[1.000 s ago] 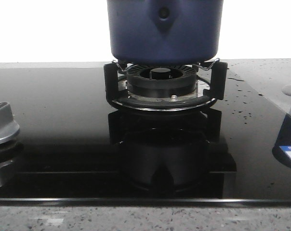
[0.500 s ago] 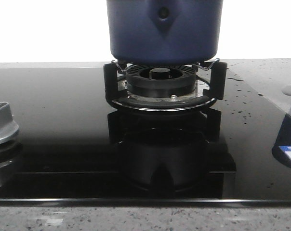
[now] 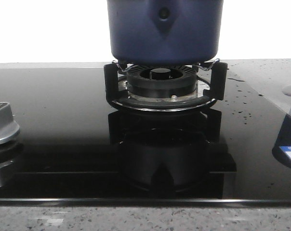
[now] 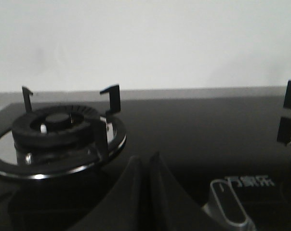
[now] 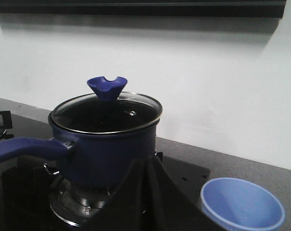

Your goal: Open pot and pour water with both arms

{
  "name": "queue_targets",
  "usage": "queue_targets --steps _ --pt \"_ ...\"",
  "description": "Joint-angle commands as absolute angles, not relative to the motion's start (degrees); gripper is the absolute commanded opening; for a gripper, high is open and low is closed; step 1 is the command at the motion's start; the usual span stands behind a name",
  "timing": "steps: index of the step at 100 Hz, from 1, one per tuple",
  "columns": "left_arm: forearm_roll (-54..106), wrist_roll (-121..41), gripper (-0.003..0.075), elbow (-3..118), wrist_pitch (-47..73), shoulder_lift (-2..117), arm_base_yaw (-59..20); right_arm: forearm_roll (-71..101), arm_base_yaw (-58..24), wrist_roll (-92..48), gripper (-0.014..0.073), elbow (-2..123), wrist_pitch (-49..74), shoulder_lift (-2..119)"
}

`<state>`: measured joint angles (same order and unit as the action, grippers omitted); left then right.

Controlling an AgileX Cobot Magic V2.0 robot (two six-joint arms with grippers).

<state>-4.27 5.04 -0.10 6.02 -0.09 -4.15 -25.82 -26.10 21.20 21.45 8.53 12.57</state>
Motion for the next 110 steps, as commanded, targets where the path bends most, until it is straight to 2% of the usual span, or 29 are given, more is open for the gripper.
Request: queue_targets --steps 1,34,110 --pt "-4.3 5.9 -0.0020 -2.7 6.4 -1.9 -3.9 -26.3 -26.1 21.3 -0.0071 22.8 4.8 13.0" --pt "-1.3 5.9 -0.0020 -2.7 16.6 -2.0 -3.9 -26.3 -26.1 21.3 -0.0071 22.8 5.1 13.0" --pt "1.9 5.9 -0.0020 -2.7 17.2 -2.0 -3.9 -26.3 -26.1 21.3 -0.0071 22.8 5.1 13.0"
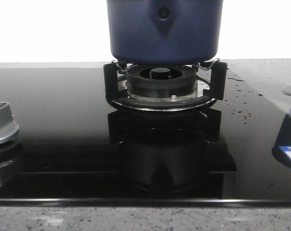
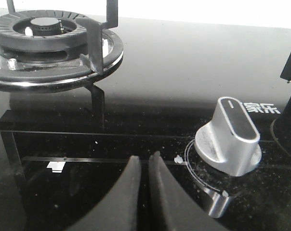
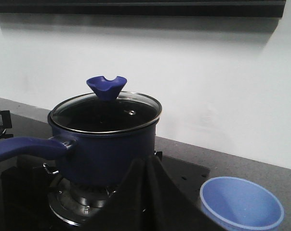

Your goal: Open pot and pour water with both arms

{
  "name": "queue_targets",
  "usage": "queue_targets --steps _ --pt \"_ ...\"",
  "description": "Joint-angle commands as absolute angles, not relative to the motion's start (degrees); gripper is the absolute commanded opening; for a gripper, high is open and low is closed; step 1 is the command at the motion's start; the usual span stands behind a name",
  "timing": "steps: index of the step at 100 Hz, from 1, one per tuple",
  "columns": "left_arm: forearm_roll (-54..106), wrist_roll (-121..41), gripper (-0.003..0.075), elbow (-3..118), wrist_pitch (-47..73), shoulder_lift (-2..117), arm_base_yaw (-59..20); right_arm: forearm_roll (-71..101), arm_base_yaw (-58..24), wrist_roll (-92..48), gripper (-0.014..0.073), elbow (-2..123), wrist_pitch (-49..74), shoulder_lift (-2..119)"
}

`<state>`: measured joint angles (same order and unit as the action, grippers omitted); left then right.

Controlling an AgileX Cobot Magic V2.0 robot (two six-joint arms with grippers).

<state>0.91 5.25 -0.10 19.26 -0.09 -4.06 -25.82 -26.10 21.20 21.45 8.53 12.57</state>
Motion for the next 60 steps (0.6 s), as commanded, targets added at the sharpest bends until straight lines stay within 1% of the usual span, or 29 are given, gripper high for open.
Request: queue_targets --steps 1,32,45,52,60 --pt "1.9 5.9 -0.0020 -2.7 17.2 -2.0 -3.9 -26.3 -26.1 21.3 -0.0071 22.8 5.1 13.0" --pt "1.9 5.9 -0.0020 -2.7 17.2 -2.0 -3.9 -26.3 -26.1 21.3 -0.0071 22.8 5.1 13.0" --pt "1.9 5.9 -0.0020 -2.7 17.2 -2.0 -3.9 -27.2 -26.0 21.3 -0.0071 22.6 14.0 13.0" --pt "1.9 5.9 -0.0020 -2.7 17.2 -2.0 -3.9 -29.3 -24.1 21.3 -0.0071 21.3 14.4 13.0" --pt "1.9 5.9 -0.0020 -2.7 17.2 -2.0 -3.9 -27.7 -19.7 21.0 -0.0071 18.7 12.1 13.0"
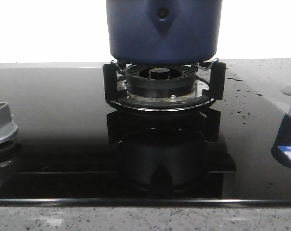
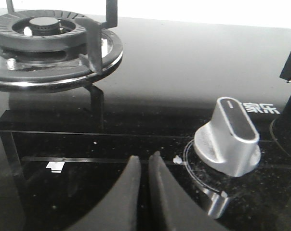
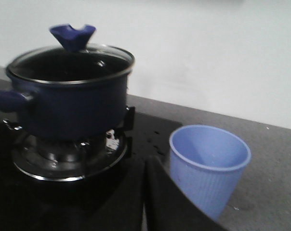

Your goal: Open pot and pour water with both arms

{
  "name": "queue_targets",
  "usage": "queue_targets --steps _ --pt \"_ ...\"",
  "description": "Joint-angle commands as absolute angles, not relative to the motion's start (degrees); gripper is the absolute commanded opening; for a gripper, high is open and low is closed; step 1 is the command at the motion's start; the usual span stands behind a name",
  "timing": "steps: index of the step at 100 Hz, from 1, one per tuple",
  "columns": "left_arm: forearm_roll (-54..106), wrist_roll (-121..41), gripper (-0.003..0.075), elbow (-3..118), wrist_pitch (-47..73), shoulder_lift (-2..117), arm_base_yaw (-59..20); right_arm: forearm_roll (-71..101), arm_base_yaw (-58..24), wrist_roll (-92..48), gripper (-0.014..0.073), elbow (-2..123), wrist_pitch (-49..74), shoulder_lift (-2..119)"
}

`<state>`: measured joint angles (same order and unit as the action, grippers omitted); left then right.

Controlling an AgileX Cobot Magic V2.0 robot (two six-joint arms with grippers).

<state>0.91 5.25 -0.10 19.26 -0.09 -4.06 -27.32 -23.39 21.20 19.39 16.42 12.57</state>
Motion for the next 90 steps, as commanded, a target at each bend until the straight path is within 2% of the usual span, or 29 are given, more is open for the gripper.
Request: queue_targets --steps 1,14,29,49,72,90 --pt "1.9 5.9 -0.0020 -2.7 17.2 -2.0 -3.9 -27.3 -19.2 20.9 -0.0071 18.2 11.8 13.0" --pt "1.9 5.9 -0.0020 -2.7 17.2 -2.0 -3.9 -16.8 -10.3 12.4 -0.0071 11.1 2.3 13.0" --pt "1.9 5.9 -0.0020 -2.7 17.2 -2.0 -3.9 -15.6 -2.1 10.4 -0.0071 2.5 -5.0 11.5" --pt "1.9 5.9 -0.0020 -2.7 17.2 -2.0 -3.9 -9.3 3.0 10.4 -0.0071 -2.2 3.5 2.5" --pt "1.9 5.9 -0.0020 -2.7 17.2 -2.0 -3.9 -8.2 3.7 7.8 -0.0071 -2.3 18.1 -1.7" --pt "1.9 5.9 -0.0020 -2.7 17.2 -2.0 -3.9 -8.4 3.7 4.5 -0.0071 -2.3 18.1 -1.7"
